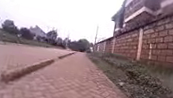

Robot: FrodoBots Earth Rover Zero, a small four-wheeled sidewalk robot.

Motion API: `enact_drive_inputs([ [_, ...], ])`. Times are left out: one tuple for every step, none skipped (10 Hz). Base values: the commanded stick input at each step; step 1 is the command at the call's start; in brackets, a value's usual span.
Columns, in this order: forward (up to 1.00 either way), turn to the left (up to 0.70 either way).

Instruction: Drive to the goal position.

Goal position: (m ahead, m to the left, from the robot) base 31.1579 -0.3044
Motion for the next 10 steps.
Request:
enact_drive_inputs([
  [0.50, 0.00],
  [0.50, 0.00],
  [0.50, 0.00],
  [0.50, 0.00],
  [0.50, 0.00],
  [0.50, 0.00],
  [0.50, 0.00],
  [0.50, 0.05],
  [0.50, 0.12],
  [0.50, 0.07],
])
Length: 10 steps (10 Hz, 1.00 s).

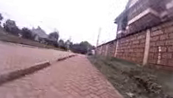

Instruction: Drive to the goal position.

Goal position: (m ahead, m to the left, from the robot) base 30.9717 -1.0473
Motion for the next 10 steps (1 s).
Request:
enact_drive_inputs([
  [0.50, 0.05],
  [0.50, 0.07],
  [0.50, 0.17],
  [0.50, 0.13],
  [0.50, 0.01],
  [0.50, 0.00],
  [0.50, 0.05],
  [0.50, 0.11],
  [0.50, 0.10],
  [0.50, 0.07],
])
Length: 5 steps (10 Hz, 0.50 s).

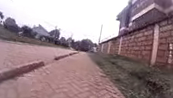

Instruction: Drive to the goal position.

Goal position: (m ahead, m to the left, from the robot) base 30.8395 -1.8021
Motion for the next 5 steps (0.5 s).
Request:
enact_drive_inputs([
  [0.50, 0.12],
  [0.50, 0.05],
  [0.50, 0.01],
  [0.50, 0.00],
  [0.50, 0.00],
])
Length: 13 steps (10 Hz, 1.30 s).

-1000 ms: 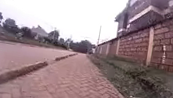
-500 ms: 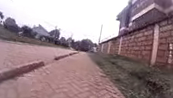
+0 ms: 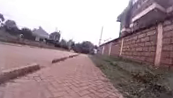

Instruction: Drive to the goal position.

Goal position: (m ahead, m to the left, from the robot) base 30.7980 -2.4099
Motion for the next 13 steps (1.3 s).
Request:
enact_drive_inputs([
  [0.50, 0.00],
  [0.50, 0.00],
  [0.50, 0.00],
  [0.50, 0.00],
  [0.50, 0.00],
  [0.50, 0.00],
  [0.50, 0.02],
  [0.50, 0.05],
  [0.50, 0.09],
  [0.50, 0.15],
  [0.50, 0.14],
  [0.50, 0.23],
  [0.50, 0.22],
])
